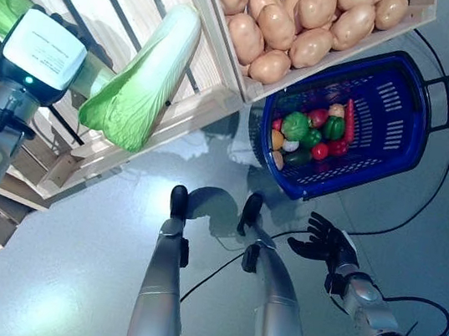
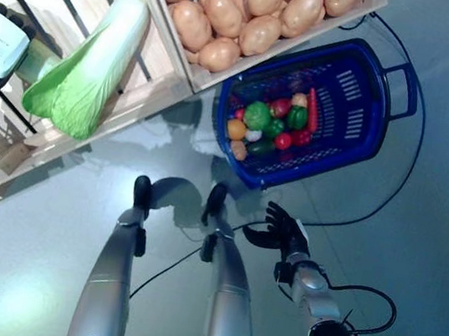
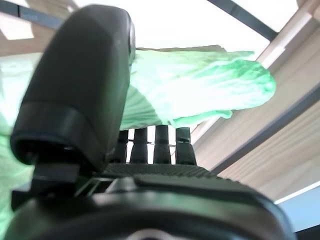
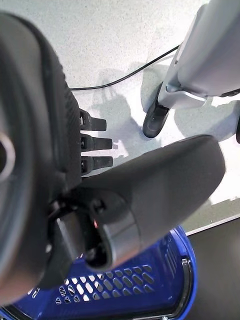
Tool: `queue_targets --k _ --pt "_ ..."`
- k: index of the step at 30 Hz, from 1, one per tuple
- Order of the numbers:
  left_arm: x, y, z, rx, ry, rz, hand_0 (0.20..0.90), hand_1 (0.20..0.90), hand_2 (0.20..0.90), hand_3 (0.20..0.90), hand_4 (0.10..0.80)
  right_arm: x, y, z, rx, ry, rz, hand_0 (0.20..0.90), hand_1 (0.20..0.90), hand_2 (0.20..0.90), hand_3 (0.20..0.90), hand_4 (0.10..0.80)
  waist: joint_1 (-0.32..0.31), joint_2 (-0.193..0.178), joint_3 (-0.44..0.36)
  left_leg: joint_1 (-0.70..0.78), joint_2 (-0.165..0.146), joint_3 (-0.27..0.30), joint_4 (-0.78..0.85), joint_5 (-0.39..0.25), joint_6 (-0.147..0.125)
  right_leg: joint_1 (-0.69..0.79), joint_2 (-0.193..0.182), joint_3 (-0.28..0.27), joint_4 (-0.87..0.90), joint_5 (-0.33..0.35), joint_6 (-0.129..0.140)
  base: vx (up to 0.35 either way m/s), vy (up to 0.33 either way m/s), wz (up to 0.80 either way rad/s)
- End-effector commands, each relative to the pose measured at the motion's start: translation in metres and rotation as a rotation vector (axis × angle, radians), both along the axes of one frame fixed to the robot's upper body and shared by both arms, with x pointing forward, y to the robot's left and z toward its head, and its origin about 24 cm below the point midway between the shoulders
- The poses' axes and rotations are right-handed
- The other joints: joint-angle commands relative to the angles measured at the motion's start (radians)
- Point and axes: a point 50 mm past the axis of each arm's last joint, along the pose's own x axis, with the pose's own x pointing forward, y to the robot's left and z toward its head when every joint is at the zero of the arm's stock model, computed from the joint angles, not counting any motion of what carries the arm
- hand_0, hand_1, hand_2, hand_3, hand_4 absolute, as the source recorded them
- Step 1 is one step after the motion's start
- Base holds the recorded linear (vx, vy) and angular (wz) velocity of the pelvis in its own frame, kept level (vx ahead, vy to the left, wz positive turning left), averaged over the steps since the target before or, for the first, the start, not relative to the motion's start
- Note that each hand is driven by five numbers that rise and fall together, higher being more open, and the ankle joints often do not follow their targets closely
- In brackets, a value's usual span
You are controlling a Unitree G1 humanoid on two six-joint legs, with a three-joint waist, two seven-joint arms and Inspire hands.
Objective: Put vegetables into the basket
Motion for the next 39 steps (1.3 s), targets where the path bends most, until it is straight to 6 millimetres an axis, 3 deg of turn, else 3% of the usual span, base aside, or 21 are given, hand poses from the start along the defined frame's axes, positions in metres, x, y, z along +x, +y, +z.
queue_targets --k 1,9,18,24,29,31,34,39 --pt "-0.010 0.003 0.050 -0.058 -0.275 -0.029 0.300 0.300 0.300 0.300 0.400 -0.022 -0.037 0.003 -0.023 -0.024 -0.120 0.900 0.900 0.900 0.900 0.800 -0.003 0.030 0.000 0.028 0.000 -0.017 -0.020 0.014 -0.031 0.122 -0.077 0.023 0.025 -0.072 0.091 0.037 -0.052 0.00" --pt "-0.021 0.009 0.040 -0.174 -0.326 -0.087 0.300 0.300 0.300 0.300 0.400 -0.030 -0.036 -0.008 0.009 0.006 -0.134 0.900 0.900 0.900 0.900 0.800 0.016 0.045 0.000 0.185 -0.014 -0.014 -0.128 0.042 -0.042 0.291 -0.075 -0.012 -0.108 -0.043 0.101 0.058 -0.033 0.02" --pt "-0.032 0.013 0.013 -0.285 -0.312 -0.096 0.300 0.300 0.300 0.300 0.400 -0.039 -0.039 -0.018 0.017 0.040 -0.164 0.900 0.900 0.900 0.900 0.800 0.037 0.081 -0.002 0.365 -0.017 -0.002 -0.268 0.083 -0.057 0.478 -0.087 -0.052 -0.241 -0.012 0.114 0.075 -0.017 0.03" --pt "-0.047 0.022 -0.015 -0.436 -0.315 -0.068 0.300 0.300 0.300 0.300 0.400 -0.054 -0.046 -0.028 0.037 0.065 -0.218 0.900 0.900 0.900 0.900 0.800 0.059 0.110 -0.058 0.457 -0.019 -0.001 -0.349 0.094 -0.061 0.574 -0.093 -0.083 -0.304 -0.006 0.123 0.106 -0.022 0.08" --pt "-0.059 0.017 -0.047 -0.825 -0.347 -0.179 0.300 0.300 0.300 0.300 0.400 -0.062 -0.042 -0.029 0.080 0.027 -0.212 0.900 0.900 0.900 0.900 0.800 0.074 0.112 -0.095 0.526 -0.017 -0.006 -0.388 0.095 -0.062 0.654 -0.087 -0.099 -0.342 -0.011 0.125 0.087 -0.059 0.12" --pt "-0.059 -0.005 -0.073 -1.128 -0.299 -0.297 0.300 0.300 0.300 0.300 0.400 -0.066 -0.031 -0.024 0.130 -0.034 -0.184 0.900 0.900 0.900 0.900 0.800 0.083 0.107 -0.116 0.560 -0.018 -0.014 -0.386 0.084 -0.059 0.691 -0.085 -0.108 -0.345 -0.020 0.122 0.106 -0.087 0.12" --pt "-0.062 -0.030 -0.099 -1.409 -0.208 -0.402 0.300 0.300 0.300 0.300 0.400 -0.070 -0.018 -0.019 0.190 -0.092 -0.149 0.900 0.900 0.900 0.900 0.800 0.090 0.100 -0.142 0.591 -0.018 -0.021 -0.390 0.079 -0.054 0.728 -0.081 -0.109 -0.353 -0.021 0.123 0.111 -0.057 0.16" --pt "-0.065 -0.075 -0.125 -1.778 0.006 -0.573 0.300 0.300 0.300 0.300 0.400 -0.067 -0.005 0.003 0.254 -0.198 -0.076 0.900 0.900 0.900 0.900 0.800 0.088 0.099 -0.206 0.653 -0.013 -0.023 -0.423 0.081 -0.050 0.785 -0.072 -0.102 -0.379 -0.012 0.124 0.137 -0.016 0.07"
